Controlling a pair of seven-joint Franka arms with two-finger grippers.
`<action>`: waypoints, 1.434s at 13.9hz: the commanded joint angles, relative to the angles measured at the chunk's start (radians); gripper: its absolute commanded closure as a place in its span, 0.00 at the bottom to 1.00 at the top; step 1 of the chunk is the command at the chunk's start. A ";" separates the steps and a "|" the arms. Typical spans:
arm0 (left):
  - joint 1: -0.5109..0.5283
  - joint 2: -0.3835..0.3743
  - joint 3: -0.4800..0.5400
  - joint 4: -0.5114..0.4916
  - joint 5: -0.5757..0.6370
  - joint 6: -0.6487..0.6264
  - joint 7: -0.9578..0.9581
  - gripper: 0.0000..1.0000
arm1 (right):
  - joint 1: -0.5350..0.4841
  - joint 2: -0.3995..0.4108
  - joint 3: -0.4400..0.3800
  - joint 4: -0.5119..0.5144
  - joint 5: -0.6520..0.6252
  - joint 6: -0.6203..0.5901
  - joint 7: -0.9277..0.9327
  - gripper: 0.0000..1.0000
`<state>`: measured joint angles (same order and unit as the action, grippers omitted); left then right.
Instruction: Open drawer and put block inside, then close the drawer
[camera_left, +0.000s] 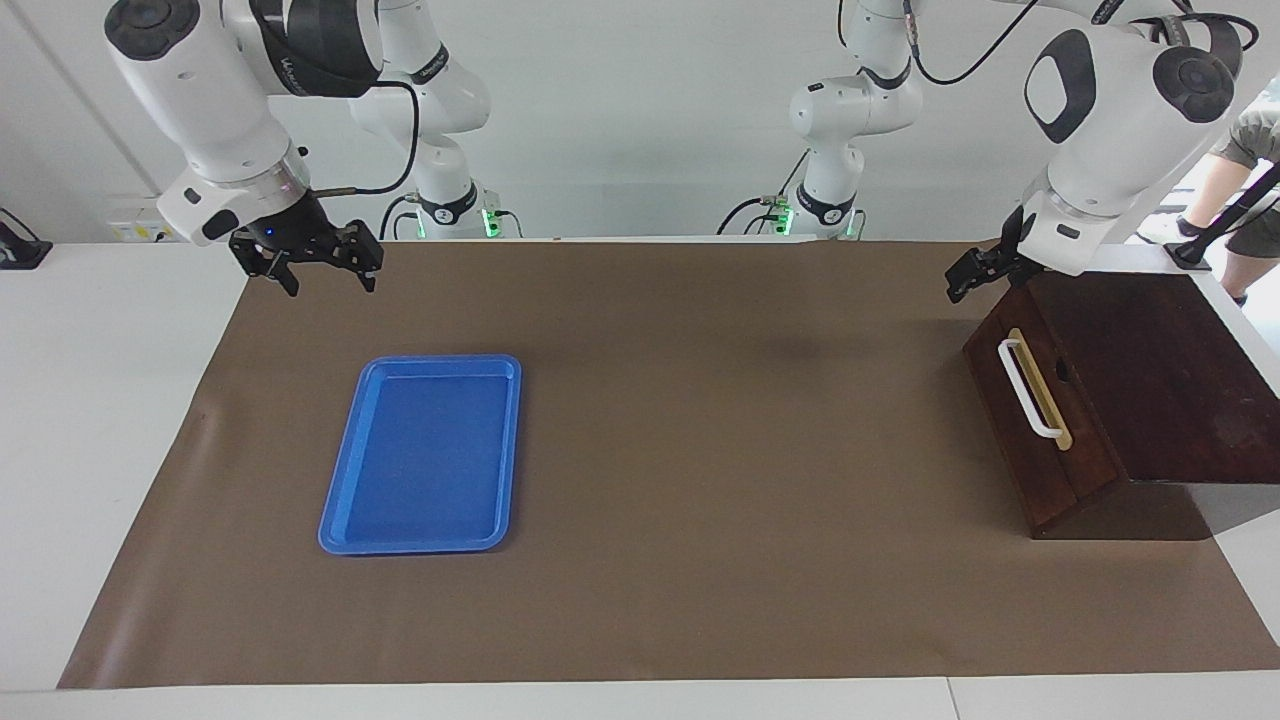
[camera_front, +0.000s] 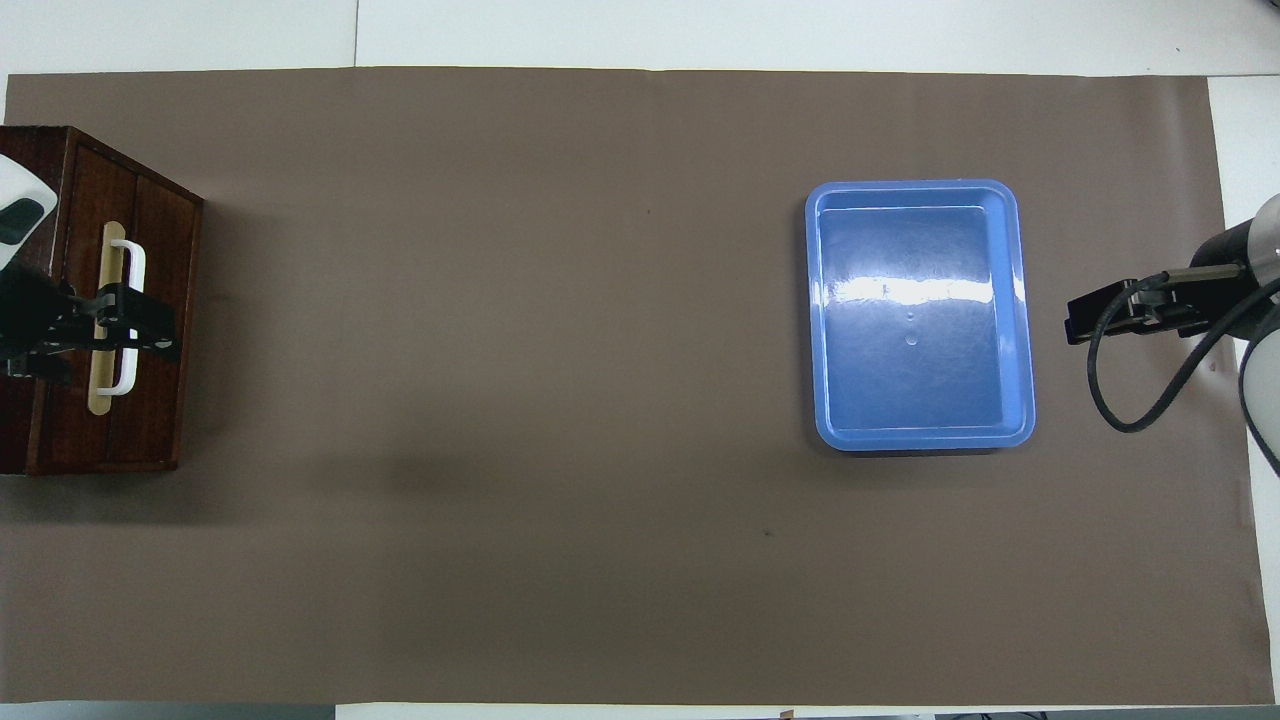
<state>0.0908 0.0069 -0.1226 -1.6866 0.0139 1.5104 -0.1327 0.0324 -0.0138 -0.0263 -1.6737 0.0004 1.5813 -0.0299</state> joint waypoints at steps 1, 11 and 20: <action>-0.006 -0.010 0.000 0.016 -0.009 -0.038 0.078 0.00 | -0.006 -0.021 0.008 -0.020 -0.013 -0.003 0.004 0.00; -0.026 -0.022 0.005 0.013 0.011 -0.041 0.186 0.00 | -0.006 -0.020 0.008 -0.021 -0.013 -0.001 0.005 0.00; -0.028 -0.025 0.005 0.016 0.011 0.033 0.168 0.00 | -0.008 -0.021 0.008 -0.021 -0.013 -0.001 0.011 0.00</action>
<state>0.0735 -0.0052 -0.1282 -1.6670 0.0150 1.5245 0.0362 0.0324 -0.0138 -0.0263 -1.6740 0.0004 1.5813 -0.0285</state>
